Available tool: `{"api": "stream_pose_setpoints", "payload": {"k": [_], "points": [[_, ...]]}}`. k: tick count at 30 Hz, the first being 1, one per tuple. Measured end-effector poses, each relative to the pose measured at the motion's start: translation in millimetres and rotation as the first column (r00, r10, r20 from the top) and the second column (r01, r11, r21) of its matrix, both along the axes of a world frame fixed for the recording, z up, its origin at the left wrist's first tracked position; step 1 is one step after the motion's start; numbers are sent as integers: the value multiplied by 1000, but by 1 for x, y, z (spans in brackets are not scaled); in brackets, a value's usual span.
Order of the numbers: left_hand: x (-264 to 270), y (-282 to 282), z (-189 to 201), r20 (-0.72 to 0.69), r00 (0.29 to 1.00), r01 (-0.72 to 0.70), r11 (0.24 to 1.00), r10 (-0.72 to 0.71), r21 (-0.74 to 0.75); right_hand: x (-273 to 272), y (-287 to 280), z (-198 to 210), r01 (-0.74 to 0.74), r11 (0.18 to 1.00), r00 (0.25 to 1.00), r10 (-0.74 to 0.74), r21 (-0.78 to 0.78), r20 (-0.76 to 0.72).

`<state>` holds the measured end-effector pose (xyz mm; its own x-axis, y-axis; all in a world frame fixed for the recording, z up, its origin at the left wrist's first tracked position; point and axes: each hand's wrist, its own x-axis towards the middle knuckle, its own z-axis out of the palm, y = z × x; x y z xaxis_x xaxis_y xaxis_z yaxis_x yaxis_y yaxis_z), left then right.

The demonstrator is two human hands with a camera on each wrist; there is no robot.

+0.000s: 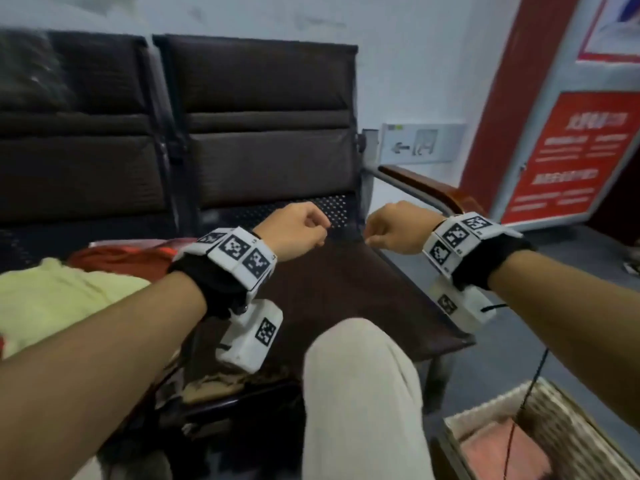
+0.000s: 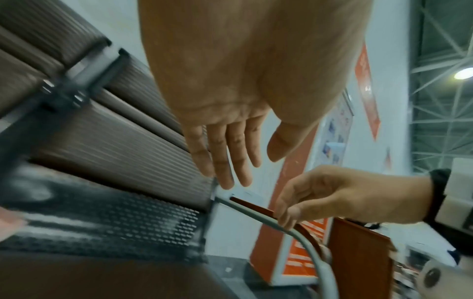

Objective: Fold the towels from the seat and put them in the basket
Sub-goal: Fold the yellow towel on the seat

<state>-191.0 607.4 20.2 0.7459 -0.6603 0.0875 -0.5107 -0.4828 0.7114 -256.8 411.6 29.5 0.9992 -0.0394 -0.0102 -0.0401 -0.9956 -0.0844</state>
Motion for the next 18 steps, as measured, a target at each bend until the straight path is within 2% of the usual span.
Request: {"api": "stream_pose_setpoints", "payload": {"k": [3,6,9,12,14,18], "points": [[35,71,-10,-9,992,-124,990,125,65,50,44,9,-92,996,995,92,-8,-33],[61,137,-37,-25,965,-256,960,260,117,96,93,1,-179,983,981,180,30,-66],[83,198,-67,-1,949,-300,906,314,300,132,145,-25,-254,964,962,260,76,-84],[98,250,-91,-12,935,-297,803,353,516,158,193,-63,-319,939,938,332,127,-100],[104,275,-108,8,936,-283,741,351,609,170,222,-90,-365,915,913,388,171,-124],[111,300,-130,-93,953,-142,695,289,705,180,272,-138,-424,849,854,491,316,-172]]}}
